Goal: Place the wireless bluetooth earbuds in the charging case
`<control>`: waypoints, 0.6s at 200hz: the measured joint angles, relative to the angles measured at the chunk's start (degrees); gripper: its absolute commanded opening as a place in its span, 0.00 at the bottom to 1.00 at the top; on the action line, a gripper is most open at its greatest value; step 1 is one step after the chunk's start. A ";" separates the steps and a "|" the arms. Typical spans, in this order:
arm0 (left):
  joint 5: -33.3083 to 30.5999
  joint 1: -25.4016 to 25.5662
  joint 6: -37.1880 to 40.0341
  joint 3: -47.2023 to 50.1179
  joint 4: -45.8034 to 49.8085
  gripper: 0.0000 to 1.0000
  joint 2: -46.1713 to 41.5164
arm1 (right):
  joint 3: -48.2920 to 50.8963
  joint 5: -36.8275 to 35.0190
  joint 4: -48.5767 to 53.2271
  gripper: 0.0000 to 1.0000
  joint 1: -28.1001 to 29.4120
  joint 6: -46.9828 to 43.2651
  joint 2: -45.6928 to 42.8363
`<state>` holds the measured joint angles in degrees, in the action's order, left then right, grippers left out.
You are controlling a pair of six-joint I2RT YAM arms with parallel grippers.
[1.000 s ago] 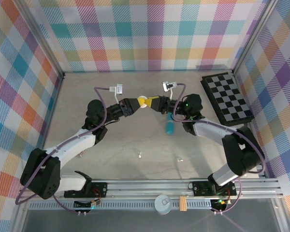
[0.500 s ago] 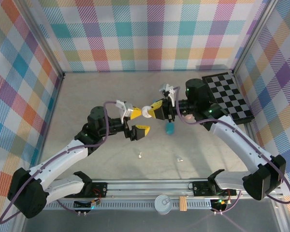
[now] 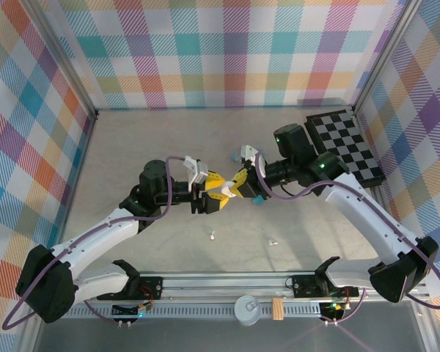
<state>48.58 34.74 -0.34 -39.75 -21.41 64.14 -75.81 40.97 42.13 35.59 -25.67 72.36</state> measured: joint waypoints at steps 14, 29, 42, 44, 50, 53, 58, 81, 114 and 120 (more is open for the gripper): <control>0.72 0.00 -0.42 -0.17 -0.37 0.58 0.00 | -0.22 0.02 0.70 0.07 0.00 -0.59 0.44; 1.68 0.02 -0.85 -0.31 -1.07 0.56 0.00 | -0.61 -0.02 1.36 0.07 0.00 -0.83 0.98; 2.34 0.09 -1.25 -0.50 -1.25 0.53 0.11 | -0.81 -0.02 1.66 0.07 0.02 -0.96 1.22; 2.43 0.09 -1.42 -0.55 -1.29 0.53 0.15 | -0.81 -0.02 1.70 0.07 0.02 -0.98 1.25; 2.64 0.11 -1.55 -0.61 -1.33 0.52 0.22 | -0.83 0.00 1.81 0.07 0.02 -0.98 1.31; 2.80 0.11 -1.53 -0.61 -1.36 0.51 0.26 | -0.83 -0.02 1.81 0.07 0.02 -0.98 1.31; 3.02 0.11 -1.57 -0.61 -1.38 0.50 0.33 | -0.83 0.00 1.88 0.07 0.02 -0.98 1.36; 3.63 0.11 -1.79 -0.63 -1.46 0.51 0.72 | -0.83 -0.02 1.97 0.07 0.04 -0.96 1.38; 3.93 0.11 -2.62 -0.63 -2.84 0.45 1.18 | -0.96 0.04 1.60 0.08 0.07 -0.94 1.42; 3.93 0.13 -2.93 -0.63 -3.19 0.43 1.25 | -0.98 0.13 1.49 0.08 0.07 -0.94 1.42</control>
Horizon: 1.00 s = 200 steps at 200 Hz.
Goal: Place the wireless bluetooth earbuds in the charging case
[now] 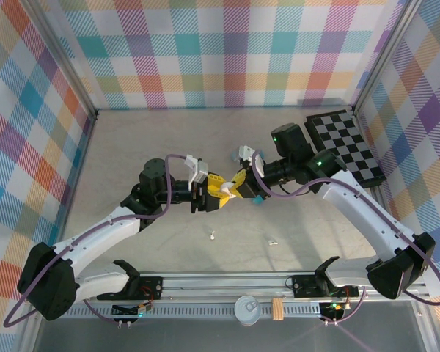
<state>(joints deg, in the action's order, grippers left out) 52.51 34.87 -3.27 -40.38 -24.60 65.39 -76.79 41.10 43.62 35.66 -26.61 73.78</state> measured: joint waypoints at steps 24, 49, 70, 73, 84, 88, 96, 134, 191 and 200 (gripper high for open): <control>0.22 0.11 -1.11 0.00 -1.42 0.34 0.20 | -0.28 0.15 -0.26 0.08 0.00 0.02 0.00; 0.68 0.26 -1.64 0.00 -2.58 0.24 0.20 | -0.48 0.09 -0.48 0.11 0.00 0.13 0.00; 0.59 0.24 -1.57 0.00 -2.54 0.20 0.17 | -0.48 0.07 -0.66 0.16 -0.02 0.28 0.00; 0.59 0.24 -1.49 0.00 -2.54 0.20 0.15 | -0.48 0.04 -0.68 0.17 -0.02 0.44 0.00; 0.50 0.24 -1.18 0.00 -2.51 0.18 0.13 | -0.48 -0.02 -0.85 0.22 -0.02 0.72 -0.02; 0.42 0.24 -1.11 0.00 -2.51 0.18 0.13 | -0.48 -0.09 -0.94 0.24 0.00 0.76 -0.02; 0.31 0.24 -0.79 0.00 -2.58 0.17 0.11 | -0.46 -0.26 -1.20 0.26 0.00 1.16 -0.02; -0.96 0.24 0.66 0.07 -2.58 0.13 -0.50 | -0.44 -2.62 -2.43 0.30 0.24 2.80 -0.46; -1.95 0.31 6.88 0.87 -1.14 0.11 -1.33 | -0.42 -6.73 -7.17 0.40 0.22 7.17 -0.87; -1.77 0.31 8.22 0.98 -1.01 0.11 -1.53 | -0.42 -7.39 -8.04 0.44 -0.04 7.96 -0.87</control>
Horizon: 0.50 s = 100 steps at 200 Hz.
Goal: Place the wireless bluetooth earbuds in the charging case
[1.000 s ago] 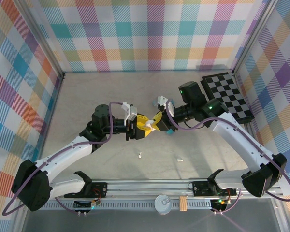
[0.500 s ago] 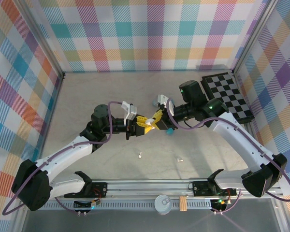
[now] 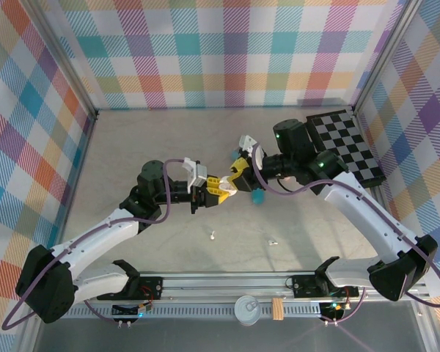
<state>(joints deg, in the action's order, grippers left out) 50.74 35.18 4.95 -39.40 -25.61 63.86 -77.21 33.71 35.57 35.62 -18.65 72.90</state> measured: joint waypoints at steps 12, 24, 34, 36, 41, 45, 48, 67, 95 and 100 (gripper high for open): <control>-0.02 0.00 1.68 0.42 0.00 0.11 -0.50 | 0.00 -0.50 -0.68 0.52 -0.09 0.66 0.00; -0.07 0.00 3.48 1.03 0.00 0.12 -0.98 | 0.00 -0.76 -1.40 0.61 -0.28 0.98 0.00; -0.52 0.02 5.05 1.55 -0.04 0.12 -1.25 | 0.00 -0.66 -1.97 0.68 -0.31 1.66 0.00; -0.72 0.02 5.31 1.68 -0.07 0.12 -1.27 | 0.00 -0.63 -2.10 0.69 -0.31 1.46 0.00; -1.03 0.02 6.12 2.03 -0.15 0.12 -1.31 | 0.04 -0.48 -2.45 0.72 -0.35 1.88 -0.02; -1.49 0.02 6.75 2.36 -0.31 0.10 -1.33 | 0.13 -0.37 -2.78 0.74 -0.35 1.99 -0.11; -1.84 0.04 7.17 2.60 -0.52 0.06 -1.33 | 0.24 -0.20 -3.04 0.75 -0.35 2.10 -0.15; -4.63 0.04 9.33 4.07 -1.42 0.01 -0.94 | 1.57 0.33 -4.63 0.78 -0.48 3.67 -1.25; -7.43 0.04 10.82 4.31 -2.43 0.05 1.05 | 4.00 0.72 -7.28 0.78 -2.58 9.57 -4.07; -7.72 0.04 10.99 4.35 -2.69 0.05 1.29 | 4.44 0.33 -7.67 0.78 -3.26 11.04 -4.66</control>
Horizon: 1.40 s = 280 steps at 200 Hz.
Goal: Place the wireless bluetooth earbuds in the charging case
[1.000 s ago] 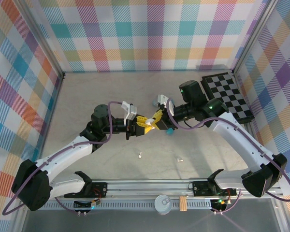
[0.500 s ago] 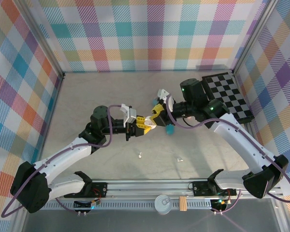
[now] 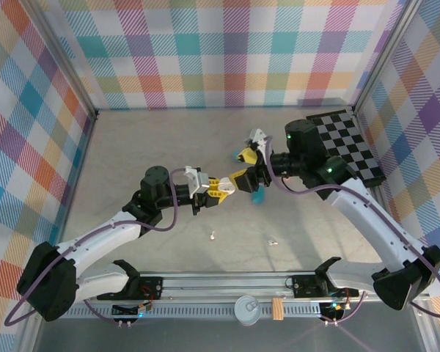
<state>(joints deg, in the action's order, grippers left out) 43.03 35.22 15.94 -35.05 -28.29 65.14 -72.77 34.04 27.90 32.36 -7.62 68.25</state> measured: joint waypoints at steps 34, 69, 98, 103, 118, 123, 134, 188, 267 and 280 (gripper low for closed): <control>-1.51 0.00 0.20 1.33 -2.54 0.03 0.39 | 3.39 -6.58 -0.92 0.77 -5.49 12.22 -3.34; -2.67 -0.24 -0.61 4.24 -6.64 0.00 0.57 | 5.42 -18.16 7.96 0.76 -7.98 21.49 -4.11; -2.58 -1.75 -3.08 6.21 -12.09 0.00 2.43 | 10.51 -22.56 15.69 0.76 -7.93 25.79 -4.15; -2.58 -2.12 -3.52 6.47 -12.92 0.00 2.82 | 11.74 -22.97 16.83 0.76 -7.91 26.53 -4.15; -2.43 -3.30 -5.03 7.15 -15.26 0.01 3.93 | 15.37 -23.82 19.41 0.76 -7.48 28.55 -4.11; -2.38 -3.67 -5.55 7.32 -15.93 0.01 4.26 | 16.70 -24.09 20.11 0.76 -6.99 29.53 -4.02; -2.23 -4.39 -6.40 7.65 -17.57 0.01 4.76 | 19.04 -24.24 20.76 0.77 -5.77 30.99 -3.76; -1.75 -6.99 -9.20 8.28 -22.18 0.01 5.53 | 25.22 -27.21 21.24 0.73 0.37 34.25 0.90; -0.28 -8.52 -10.88 9.11 -24.92 0.03 6.47 | 25.75 -29.64 17.22 0.76 8.72 34.97 8.79; 1.14 -8.72 -11.56 9.09 -24.92 0.02 7.17 | 25.77 -27.61 14.29 0.77 9.03 32.74 5.53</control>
<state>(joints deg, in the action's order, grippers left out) 44.16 26.50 4.38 -25.96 -53.21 72.31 -47.00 6.44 42.19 41.39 25.12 73.78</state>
